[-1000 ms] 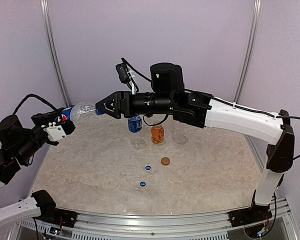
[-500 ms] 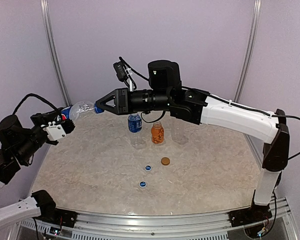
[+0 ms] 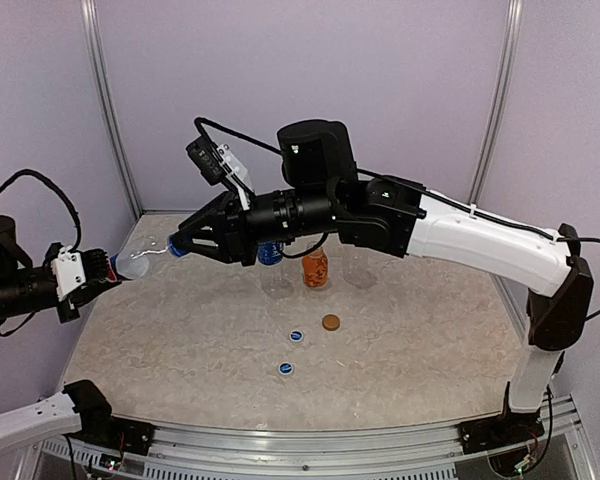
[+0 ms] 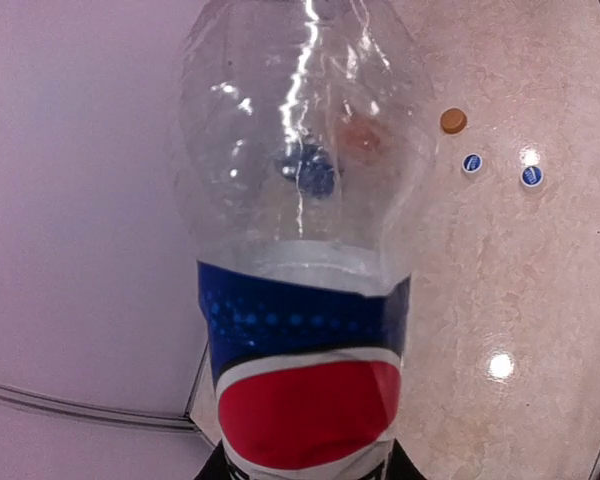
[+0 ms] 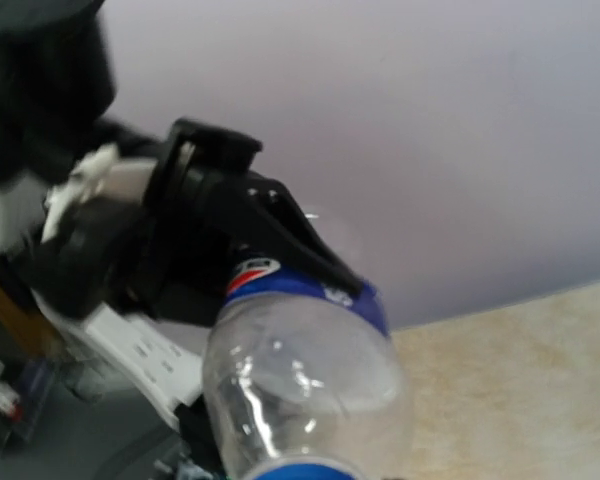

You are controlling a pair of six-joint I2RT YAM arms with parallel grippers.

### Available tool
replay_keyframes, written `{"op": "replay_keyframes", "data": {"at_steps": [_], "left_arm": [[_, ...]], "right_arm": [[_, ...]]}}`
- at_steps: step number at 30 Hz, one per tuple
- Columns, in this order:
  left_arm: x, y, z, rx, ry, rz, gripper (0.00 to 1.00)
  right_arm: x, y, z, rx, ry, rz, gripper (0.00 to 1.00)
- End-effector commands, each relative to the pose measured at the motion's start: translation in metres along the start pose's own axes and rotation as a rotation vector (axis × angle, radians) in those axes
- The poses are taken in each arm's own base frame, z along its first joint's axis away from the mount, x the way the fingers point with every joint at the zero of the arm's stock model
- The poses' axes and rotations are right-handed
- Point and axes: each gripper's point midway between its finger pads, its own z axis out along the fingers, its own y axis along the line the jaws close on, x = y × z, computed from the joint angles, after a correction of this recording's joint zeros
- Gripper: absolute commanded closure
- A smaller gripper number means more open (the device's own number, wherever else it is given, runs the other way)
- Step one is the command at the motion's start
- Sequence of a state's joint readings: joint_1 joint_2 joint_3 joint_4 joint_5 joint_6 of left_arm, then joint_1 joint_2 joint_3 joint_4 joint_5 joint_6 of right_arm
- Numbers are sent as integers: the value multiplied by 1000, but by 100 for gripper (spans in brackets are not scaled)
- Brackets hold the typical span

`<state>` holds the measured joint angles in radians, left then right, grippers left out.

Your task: Unscrew the bottle caps

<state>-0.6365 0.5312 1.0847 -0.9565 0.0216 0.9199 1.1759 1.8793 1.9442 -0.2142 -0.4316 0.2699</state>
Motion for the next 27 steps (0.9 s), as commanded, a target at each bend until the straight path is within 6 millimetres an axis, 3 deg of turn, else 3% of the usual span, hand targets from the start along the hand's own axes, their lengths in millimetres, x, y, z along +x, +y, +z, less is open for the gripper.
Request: {"op": "replay_keyframes", "data": {"at_steps": [1,8,12,13,15,16,21,27], "left_arm": [[-31,-40,-12,245,-165,-114,78],[-30,-59,-21,346,-173,-97,75],[-25,-63,-17,349,-159,-94,75],[-24,-63,-16,343,-153,-96,75],[-20,-60,-13,323,-132,-91,75],[-17,-58,-10,304,-117,-86,75],[3,-43,9,187,-27,-6,75],[15,-3,29,-36,50,92,75]], "right_arm": [[54,4,12,67,181,-308,100],[98,3,6,130,312,-596,100],[93,5,8,152,277,-666,100],[89,3,8,175,264,-668,91],[76,1,6,216,225,-650,57],[66,0,2,245,194,-636,45],[37,2,-24,287,48,-528,3],[11,-6,-39,159,-113,-67,1]]}}
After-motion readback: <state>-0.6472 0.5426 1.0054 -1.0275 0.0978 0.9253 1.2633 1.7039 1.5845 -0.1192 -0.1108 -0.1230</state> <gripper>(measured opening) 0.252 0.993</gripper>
